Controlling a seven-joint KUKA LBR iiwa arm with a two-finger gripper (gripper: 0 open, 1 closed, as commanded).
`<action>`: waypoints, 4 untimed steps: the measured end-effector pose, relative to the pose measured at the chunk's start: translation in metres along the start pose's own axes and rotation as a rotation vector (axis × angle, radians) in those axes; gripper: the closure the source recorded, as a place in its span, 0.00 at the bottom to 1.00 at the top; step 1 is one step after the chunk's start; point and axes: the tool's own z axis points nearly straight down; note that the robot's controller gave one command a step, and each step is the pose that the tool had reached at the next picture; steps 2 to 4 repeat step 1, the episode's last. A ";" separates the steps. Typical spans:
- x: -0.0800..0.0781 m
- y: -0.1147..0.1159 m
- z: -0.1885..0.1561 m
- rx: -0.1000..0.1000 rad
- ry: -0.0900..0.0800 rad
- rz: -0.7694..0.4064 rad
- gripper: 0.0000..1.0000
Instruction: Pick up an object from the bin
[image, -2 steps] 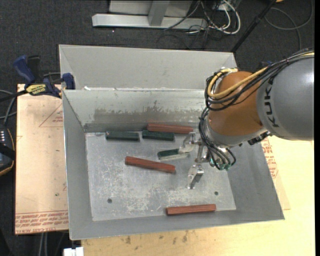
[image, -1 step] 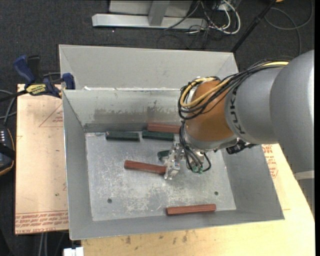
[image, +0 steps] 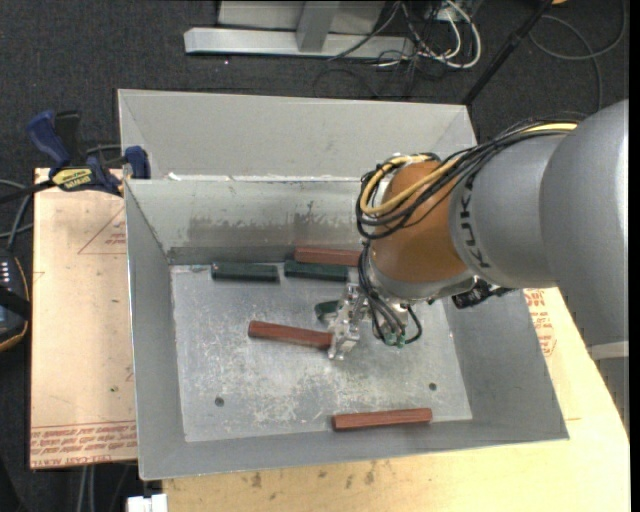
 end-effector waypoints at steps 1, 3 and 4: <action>-0.047 0.013 -0.124 0.000 -0.001 -0.033 1.00; -0.047 0.013 -0.124 0.000 -0.001 -0.033 1.00; -0.047 0.013 -0.124 0.000 -0.001 -0.033 1.00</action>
Offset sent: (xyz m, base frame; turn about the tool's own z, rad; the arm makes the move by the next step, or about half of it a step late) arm 0.0000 0.0000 0.0000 0.0000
